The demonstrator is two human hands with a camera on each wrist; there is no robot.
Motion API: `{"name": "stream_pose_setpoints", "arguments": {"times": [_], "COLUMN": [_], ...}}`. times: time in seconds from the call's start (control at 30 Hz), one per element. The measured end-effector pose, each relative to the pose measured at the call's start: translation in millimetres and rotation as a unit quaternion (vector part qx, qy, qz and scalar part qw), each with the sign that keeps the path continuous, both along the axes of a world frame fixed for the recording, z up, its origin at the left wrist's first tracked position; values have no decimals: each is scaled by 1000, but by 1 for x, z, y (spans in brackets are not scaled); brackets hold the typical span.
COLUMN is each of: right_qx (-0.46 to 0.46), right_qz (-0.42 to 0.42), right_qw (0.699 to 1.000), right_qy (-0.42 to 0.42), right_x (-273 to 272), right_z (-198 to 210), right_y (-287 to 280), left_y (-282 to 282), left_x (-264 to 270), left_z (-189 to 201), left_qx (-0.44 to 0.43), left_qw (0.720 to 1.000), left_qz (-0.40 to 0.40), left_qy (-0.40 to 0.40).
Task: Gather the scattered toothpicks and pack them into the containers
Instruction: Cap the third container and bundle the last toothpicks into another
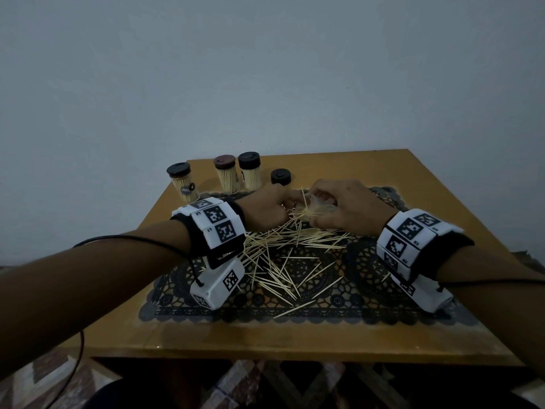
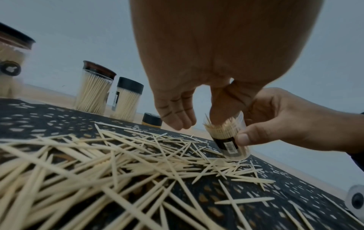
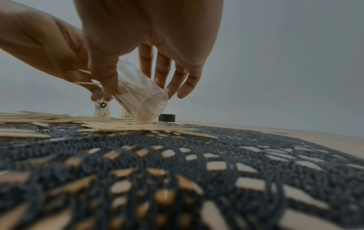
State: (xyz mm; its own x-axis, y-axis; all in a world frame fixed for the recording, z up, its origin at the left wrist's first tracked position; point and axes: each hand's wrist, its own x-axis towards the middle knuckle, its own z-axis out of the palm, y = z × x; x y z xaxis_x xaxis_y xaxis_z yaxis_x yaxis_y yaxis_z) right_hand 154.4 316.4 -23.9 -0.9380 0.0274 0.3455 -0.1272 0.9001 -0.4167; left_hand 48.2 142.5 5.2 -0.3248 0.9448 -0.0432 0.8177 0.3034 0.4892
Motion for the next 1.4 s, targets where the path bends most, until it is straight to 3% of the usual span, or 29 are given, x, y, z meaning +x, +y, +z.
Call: {"name": "stream_pose_setpoints", "arguments": {"times": [0.1, 0.33, 0.53, 0.67, 0.73, 0.83, 0.93, 1.13, 1.3, 1.4], "right_qx": [4, -3, -16, -35, -49, -62, -62, -74, -72, -82], "right_qz": [6, 8, 3, -59, -89, -101, -118, -154, -188, -215], "right_qw": [1000, 1000, 1000, 997, 994, 992, 990, 978, 966, 959], "right_qy": [0, 2, 3, 31, 40, 42, 55, 122, 160, 163], "right_x": [1, 2, 2, 5, 5, 5, 4, 4, 2, 1], "right_z": [0, 2, 2, 6, 7, 7, 8, 10, 10, 10], "right_y": [0, -2, -3, 1, 3, 5, 4, 5, 8, 12], "left_y": [-2, 1, -2, -1, 1, 6, 14, 25, 17, 27], "left_x": [-2, 1, -3, -10, -22, -38, -30, 0, 6, 0], "left_z": [3, 7, 8, 17, 21, 18, 7, -3, 8, 11], "left_qx": [-32, -66, -34, 80, 74, -86, -207, -229, -186, -146], "left_qw": [998, 994, 994, 985, 984, 988, 973, 968, 971, 974], "left_qz": [-35, 11, 16, 94, 130, 128, 86, 16, -27, -11], "left_qy": [-32, -86, -106, -125, -95, -1, 62, 97, 147, 170]}}
